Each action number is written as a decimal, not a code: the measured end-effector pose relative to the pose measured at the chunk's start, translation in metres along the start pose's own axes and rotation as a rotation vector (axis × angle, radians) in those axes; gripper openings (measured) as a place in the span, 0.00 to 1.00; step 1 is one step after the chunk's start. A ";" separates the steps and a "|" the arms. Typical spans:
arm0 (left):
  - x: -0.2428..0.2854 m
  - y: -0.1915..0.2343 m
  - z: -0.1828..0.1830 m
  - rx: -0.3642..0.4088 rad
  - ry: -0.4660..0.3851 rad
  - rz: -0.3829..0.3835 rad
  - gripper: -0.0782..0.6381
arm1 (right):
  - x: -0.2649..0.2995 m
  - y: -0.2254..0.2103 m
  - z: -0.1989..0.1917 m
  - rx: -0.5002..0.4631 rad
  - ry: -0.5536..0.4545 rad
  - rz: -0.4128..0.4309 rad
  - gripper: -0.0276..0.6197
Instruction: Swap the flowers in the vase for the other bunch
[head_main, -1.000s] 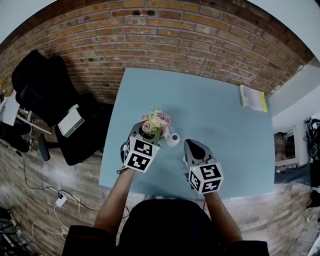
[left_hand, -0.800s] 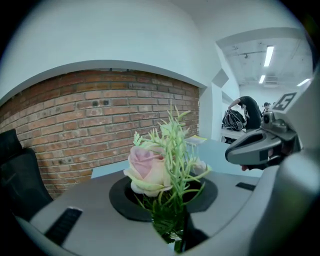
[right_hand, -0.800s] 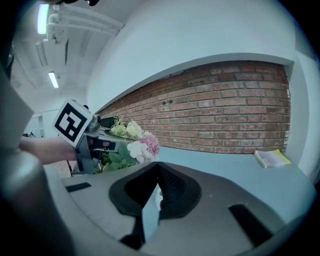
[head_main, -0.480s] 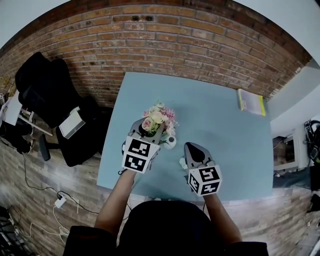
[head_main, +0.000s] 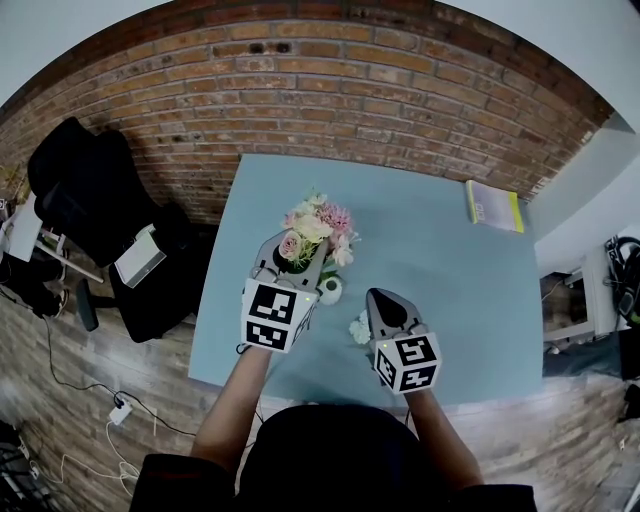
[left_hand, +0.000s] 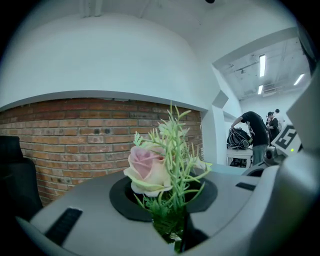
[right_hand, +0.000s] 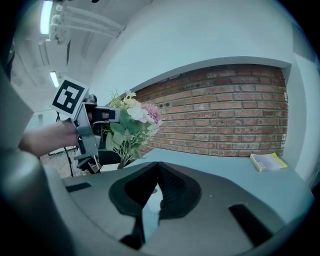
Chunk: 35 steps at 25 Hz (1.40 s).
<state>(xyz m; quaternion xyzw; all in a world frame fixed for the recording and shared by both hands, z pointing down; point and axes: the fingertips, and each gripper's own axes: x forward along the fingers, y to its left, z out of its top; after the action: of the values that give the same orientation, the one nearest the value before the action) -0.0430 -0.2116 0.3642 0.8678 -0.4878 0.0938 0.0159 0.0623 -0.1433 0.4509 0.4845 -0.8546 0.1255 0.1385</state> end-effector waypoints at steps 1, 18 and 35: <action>0.001 0.000 0.002 0.000 -0.010 0.004 0.26 | 0.000 -0.001 0.000 0.000 0.000 -0.001 0.06; 0.020 0.006 0.036 0.009 -0.161 0.060 0.25 | 0.006 -0.027 -0.006 0.010 0.018 -0.029 0.06; 0.039 0.009 0.050 0.045 -0.282 0.069 0.24 | 0.023 -0.046 -0.020 0.040 0.066 -0.054 0.06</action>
<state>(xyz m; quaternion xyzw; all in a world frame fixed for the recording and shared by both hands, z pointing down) -0.0237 -0.2554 0.3217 0.8551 -0.5127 -0.0175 -0.0755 0.0932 -0.1780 0.4814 0.5056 -0.8336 0.1547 0.1602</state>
